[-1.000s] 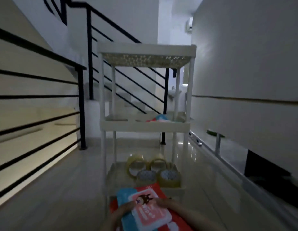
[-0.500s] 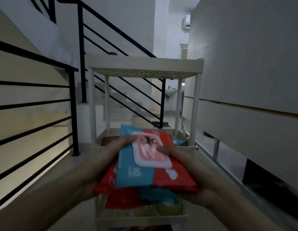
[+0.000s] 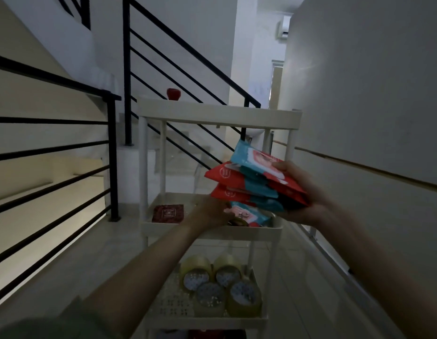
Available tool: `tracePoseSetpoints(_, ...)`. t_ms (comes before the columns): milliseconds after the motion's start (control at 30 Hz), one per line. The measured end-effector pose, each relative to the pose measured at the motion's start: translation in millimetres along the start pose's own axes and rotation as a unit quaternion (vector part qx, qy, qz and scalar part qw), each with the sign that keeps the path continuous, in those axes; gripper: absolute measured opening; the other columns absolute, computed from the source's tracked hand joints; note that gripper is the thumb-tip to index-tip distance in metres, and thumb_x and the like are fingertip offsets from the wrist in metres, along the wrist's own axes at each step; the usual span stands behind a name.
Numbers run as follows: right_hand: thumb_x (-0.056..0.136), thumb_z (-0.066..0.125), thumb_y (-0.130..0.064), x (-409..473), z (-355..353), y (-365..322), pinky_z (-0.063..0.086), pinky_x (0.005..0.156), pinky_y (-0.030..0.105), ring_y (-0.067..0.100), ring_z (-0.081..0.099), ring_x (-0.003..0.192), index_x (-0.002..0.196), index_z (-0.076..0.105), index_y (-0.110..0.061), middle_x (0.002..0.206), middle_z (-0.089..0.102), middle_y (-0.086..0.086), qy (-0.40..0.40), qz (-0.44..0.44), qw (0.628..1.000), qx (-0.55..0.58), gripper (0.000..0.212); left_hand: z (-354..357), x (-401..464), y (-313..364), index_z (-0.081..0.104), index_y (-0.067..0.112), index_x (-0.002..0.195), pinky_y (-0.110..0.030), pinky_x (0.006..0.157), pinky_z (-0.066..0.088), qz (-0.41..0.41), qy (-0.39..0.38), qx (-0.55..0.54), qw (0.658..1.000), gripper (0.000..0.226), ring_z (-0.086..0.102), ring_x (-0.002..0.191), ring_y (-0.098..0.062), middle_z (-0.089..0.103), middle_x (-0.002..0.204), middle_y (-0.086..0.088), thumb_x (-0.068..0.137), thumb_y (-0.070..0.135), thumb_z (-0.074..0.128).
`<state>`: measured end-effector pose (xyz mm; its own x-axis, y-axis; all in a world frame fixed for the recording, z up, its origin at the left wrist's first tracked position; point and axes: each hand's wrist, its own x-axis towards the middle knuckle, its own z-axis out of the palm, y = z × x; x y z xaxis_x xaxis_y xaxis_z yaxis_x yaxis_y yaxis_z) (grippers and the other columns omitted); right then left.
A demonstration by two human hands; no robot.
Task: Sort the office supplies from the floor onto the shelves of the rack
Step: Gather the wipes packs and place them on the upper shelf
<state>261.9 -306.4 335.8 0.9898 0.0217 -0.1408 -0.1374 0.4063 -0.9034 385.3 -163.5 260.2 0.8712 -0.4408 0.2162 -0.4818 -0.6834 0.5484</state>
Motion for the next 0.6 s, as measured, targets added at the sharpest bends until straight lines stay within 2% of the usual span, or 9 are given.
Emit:
tracePoseSetpoints(67, 0.065, 0.069, -0.027, 4, 3, -4, 0.060, 0.060, 0.038, 0.027, 0.062, 0.089, 0.128, 0.049, -0.010, 0.104, 0.063, 0.014, 0.018, -0.005, 1.000, -0.015, 0.069, 8, 6, 7, 0.039, 0.013, 0.139, -0.029, 0.105, 0.033, 0.000, -0.057, 0.018, 0.998, 0.057, 0.039, 0.132, -0.023, 0.043, 0.140, -0.003, 0.090, 0.035, 0.058)
tracePoseSetpoints(167, 0.081, 0.064, -0.027, 10, 6, -5, 0.055, 0.071, 0.039, 0.027, 0.061, 0.089, 0.129, 0.047, -0.009, 0.105, 0.062, 0.014, 0.052, -0.009, 0.998, -0.045, 0.054, 16, 6, 20, 0.032, 0.019, 0.144, -0.031, 0.111, 0.026, -0.053, -0.114, 0.032, 0.992, 0.059, 0.030, 0.139, -0.024, 0.032, 0.151, -0.004, 0.094, 0.047, 0.044)
tracePoseSetpoints(267, 0.084, 0.063, -0.025, 13, 9, -4, 0.050, 0.064, 0.037, 0.027, 0.060, 0.086, 0.130, 0.046, -0.009, 0.100, 0.061, 0.013, 0.083, -0.009, 0.993, -0.078, 0.051, 30, 7, 11, 0.029, 0.027, 0.145, -0.035, 0.116, 0.024, -0.056, -0.092, -0.008, 0.994, 0.072, 0.028, 0.140, -0.024, 0.028, 0.154, -0.003, 0.086, 0.066, 0.040)
tracePoseSetpoints(333, 0.085, 0.062, -0.024, 13, 13, -5, 0.049, 0.062, 0.036, 0.026, 0.060, 0.083, 0.129, 0.046, -0.008, 0.097, 0.061, 0.013, 0.096, -0.013, 0.990, -0.100, 0.050, 47, 27, -14, 0.034, 0.032, 0.142, -0.040, 0.113, 0.031, -0.048, -0.072, -0.029, 0.996, 0.090, 0.037, 0.135, -0.023, 0.038, 0.149, -0.001, 0.069, 0.084, 0.038)
tracePoseSetpoints(400, 0.085, 0.062, -0.023, 15, 15, -5, 0.050, 0.066, 0.036, 0.026, 0.059, 0.082, 0.126, 0.045, -0.008, 0.095, 0.060, 0.013, 0.102, -0.016, 0.988, -0.117, 0.047, 52, 36, -24, 0.036, 0.029, 0.141, -0.042, 0.111, 0.035, -0.045, -0.075, -0.053, 0.995, 0.076, 0.039, 0.134, -0.023, 0.041, 0.146, -0.002, 0.077, 0.070, 0.044)
tracePoseSetpoints(467, 0.086, 0.061, -0.022, 18, 19, -6, 0.050, 0.075, 0.038, 0.025, 0.059, 0.080, 0.122, 0.045, -0.008, 0.090, 0.060, 0.012, 0.103, -0.018, 0.985, -0.139, 0.041, 37, 14, -8, 0.030, 0.026, 0.144, -0.041, 0.114, 0.030, -0.037, -0.090, -0.071, 0.993, 0.060, 0.033, 0.138, -0.022, 0.034, 0.151, -0.003, 0.091, 0.049, 0.046)
tracePoseSetpoints(533, 0.087, 0.060, -0.022, 23, 22, -7, 0.049, 0.076, 0.038, 0.024, 0.058, 0.077, 0.114, 0.045, -0.010, 0.087, 0.059, 0.011, 0.100, -0.015, 0.983, -0.151, 0.034, 25, 2, 2, 0.025, 0.020, 0.146, -0.038, 0.117, 0.025, -0.037, -0.064, -0.115, 0.991, 0.064, 0.029, 0.140, -0.022, 0.028, 0.153, -0.003, 0.091, 0.043, 0.050)
tracePoseSetpoints(600, 0.087, 0.060, -0.022, 30, 26, -6, 0.050, 0.067, 0.036, 0.024, 0.058, 0.077, 0.114, 0.045, -0.010, 0.088, 0.060, 0.011, 0.092, -0.012, 0.984, -0.150, 0.033, 20, 3, -2, 0.026, 0.011, 0.145, -0.031, 0.115, 0.025, -0.079, -0.038, -0.146, 0.985, 0.064, 0.031, 0.139, -0.023, 0.032, 0.150, -0.005, 0.091, 0.029, 0.057)
